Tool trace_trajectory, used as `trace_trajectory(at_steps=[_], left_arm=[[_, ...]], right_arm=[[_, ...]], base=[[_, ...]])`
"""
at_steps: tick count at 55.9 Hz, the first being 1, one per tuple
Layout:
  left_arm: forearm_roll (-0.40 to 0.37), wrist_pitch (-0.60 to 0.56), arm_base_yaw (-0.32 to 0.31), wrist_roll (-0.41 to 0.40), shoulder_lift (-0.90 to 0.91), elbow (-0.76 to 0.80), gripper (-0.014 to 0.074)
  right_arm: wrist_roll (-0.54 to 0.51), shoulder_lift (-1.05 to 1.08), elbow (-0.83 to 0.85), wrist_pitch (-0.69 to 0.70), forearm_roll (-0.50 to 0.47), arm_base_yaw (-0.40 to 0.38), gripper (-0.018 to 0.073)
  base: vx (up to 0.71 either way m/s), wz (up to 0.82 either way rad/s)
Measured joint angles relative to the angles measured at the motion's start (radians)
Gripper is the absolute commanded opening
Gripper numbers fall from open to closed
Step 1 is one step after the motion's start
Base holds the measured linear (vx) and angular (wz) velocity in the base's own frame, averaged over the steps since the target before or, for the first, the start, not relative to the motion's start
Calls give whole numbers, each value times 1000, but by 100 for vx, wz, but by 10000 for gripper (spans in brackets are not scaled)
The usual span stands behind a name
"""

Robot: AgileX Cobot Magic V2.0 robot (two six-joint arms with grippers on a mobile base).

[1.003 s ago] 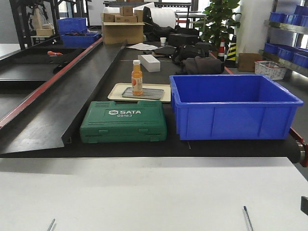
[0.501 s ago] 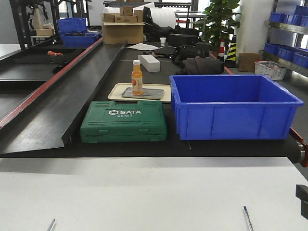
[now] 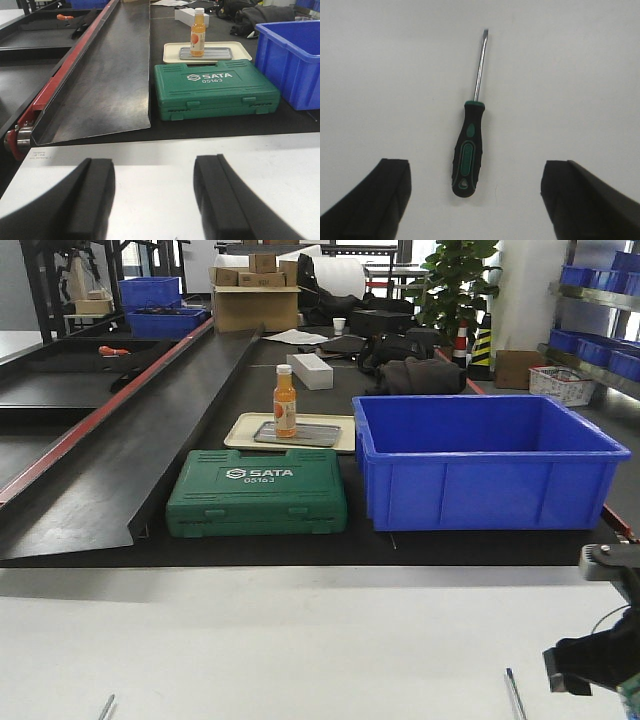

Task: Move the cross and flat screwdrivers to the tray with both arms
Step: 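Close the right gripper on the green-black screwdriver handle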

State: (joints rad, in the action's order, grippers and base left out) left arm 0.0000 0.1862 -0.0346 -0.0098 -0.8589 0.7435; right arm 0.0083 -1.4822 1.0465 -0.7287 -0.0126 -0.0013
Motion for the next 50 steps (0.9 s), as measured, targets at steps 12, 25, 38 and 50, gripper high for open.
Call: trace_trajectory(at_steps=[12,25,38,50], left_arm=[[0,4,0,0,0,0,483],[0,6,0,0,0,0,483],[0,22,0,0,0,0,483],[0,44,0,0,0,0,483]], right_arm=[[-8,-248,104,-58,-48,0,536],[-8,-380,112,-42,-71,0,536],[-8,-472,114,-3,-72,0,533],[12,-530,114,32,-70,2,512]], base=[[0,0],[0,0],[0,0],[0,0]])
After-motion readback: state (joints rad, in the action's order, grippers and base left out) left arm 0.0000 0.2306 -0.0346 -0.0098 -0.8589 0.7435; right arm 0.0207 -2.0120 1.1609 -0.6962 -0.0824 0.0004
